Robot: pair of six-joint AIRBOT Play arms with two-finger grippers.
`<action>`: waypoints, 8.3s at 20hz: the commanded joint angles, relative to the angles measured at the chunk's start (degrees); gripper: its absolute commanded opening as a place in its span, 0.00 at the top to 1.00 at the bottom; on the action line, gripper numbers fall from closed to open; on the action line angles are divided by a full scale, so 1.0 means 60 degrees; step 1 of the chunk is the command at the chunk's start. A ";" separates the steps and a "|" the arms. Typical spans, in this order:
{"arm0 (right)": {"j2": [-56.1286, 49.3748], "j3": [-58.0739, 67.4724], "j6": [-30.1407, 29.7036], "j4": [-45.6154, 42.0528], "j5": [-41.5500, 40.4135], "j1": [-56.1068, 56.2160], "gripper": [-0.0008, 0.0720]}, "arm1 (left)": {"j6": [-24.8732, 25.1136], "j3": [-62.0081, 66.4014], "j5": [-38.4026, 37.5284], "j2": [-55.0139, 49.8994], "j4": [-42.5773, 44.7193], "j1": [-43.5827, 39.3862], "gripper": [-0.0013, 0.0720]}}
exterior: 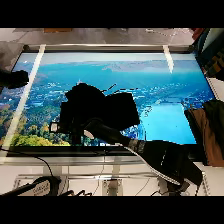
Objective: Fold the clothes and pants, and hang the long-sleeved shirts on hangers.
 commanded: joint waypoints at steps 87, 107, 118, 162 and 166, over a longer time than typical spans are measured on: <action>-0.2193 0.2004 -0.0036 -0.1158 0.0900 -0.0379 0.93 | -0.0004 -0.0004 0.0029 -0.0073 -0.0069 0.0004 0.96; 0.1413 0.2004 0.4911 -0.1366 0.3588 -0.4717 0.96 | -0.0004 -0.0004 0.0029 -0.0073 -0.0069 0.0004 0.96; 0.2881 0.2004 0.6003 -0.0503 0.6645 -1.1315 0.96 | -0.0004 -0.0004 0.0029 -0.0073 -0.0069 0.0004 0.96; 0.2860 0.2000 0.5701 0.0204 0.7464 -1.3304 0.96 | 0.2014 -0.7992 0.5038 -0.2157 -0.7774 -0.2339 0.31; 0.2860 0.2000 0.5697 0.0204 0.7457 -1.3304 0.96 | 0.2637 -0.7963 0.5333 -0.2787 -0.8786 -0.2772 0.33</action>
